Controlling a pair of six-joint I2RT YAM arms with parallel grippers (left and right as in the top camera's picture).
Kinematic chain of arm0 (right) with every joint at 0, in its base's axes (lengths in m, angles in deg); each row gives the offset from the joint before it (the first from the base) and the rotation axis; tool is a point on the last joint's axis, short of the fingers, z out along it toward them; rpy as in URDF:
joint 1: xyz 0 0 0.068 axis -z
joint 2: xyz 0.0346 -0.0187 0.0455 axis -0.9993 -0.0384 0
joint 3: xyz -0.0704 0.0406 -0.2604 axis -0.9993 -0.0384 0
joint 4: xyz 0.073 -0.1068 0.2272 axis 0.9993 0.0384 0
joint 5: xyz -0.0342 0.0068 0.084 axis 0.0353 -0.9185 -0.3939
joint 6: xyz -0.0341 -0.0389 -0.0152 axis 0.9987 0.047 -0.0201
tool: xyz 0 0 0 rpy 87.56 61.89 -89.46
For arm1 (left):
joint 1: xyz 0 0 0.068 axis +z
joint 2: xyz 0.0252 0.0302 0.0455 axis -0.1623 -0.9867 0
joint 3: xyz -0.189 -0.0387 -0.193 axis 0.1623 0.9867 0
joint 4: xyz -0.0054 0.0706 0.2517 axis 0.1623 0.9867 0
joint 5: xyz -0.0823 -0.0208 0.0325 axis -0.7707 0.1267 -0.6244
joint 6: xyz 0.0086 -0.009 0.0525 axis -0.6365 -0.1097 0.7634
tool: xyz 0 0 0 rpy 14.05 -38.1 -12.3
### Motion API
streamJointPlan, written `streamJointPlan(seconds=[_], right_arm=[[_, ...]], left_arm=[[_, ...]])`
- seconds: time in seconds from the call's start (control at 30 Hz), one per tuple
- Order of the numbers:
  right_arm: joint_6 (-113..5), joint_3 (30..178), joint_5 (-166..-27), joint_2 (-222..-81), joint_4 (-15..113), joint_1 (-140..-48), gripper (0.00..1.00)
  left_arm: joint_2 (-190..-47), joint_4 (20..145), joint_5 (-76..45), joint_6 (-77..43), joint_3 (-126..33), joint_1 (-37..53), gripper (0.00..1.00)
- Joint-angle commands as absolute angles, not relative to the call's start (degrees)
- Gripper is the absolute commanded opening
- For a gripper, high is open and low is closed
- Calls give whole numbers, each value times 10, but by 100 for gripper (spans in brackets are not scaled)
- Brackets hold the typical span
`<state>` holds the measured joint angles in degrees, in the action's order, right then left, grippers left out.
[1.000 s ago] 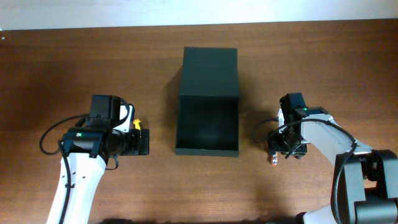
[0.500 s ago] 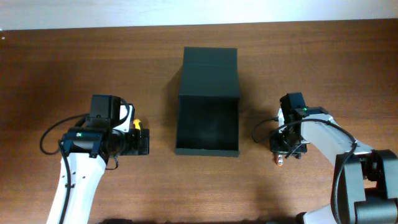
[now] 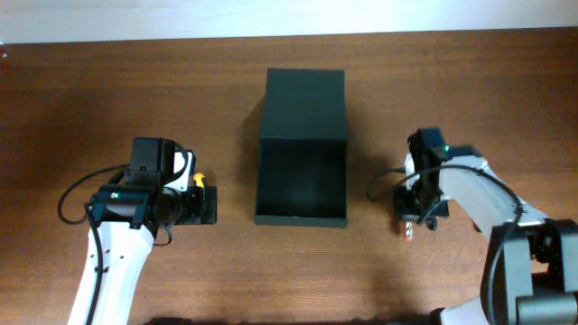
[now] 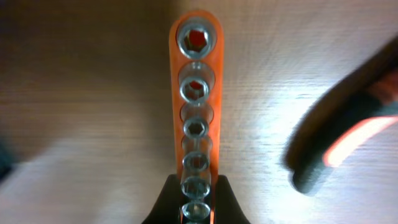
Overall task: Pack container
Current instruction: 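Close the right gripper on the orange socket rail, then carry the socket rail into the green box and release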
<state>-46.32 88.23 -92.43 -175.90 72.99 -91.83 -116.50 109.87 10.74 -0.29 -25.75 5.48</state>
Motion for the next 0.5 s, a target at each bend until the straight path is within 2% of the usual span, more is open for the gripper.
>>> streamJointPlan(seconds=[0.0, 0.2, 0.3, 0.47], right_arm=[[-443, 1012, -928, -1695, 774, -956, 4], [-322, 1163, -928, -1682, 835, -1087, 4], [-248, 1175, -928, -1682, 826, -1167, 4], [-124, 1174, -928, -1719, 823, -1251, 4]], left_arm=[[-1165, 1095, 112, -6, -269, 54, 99], [-1165, 1086, 111, -6, -269, 54, 99], [-1164, 1078, 111, -6, -269, 54, 99], [-1157, 1069, 112, -6, -269, 54, 99]])
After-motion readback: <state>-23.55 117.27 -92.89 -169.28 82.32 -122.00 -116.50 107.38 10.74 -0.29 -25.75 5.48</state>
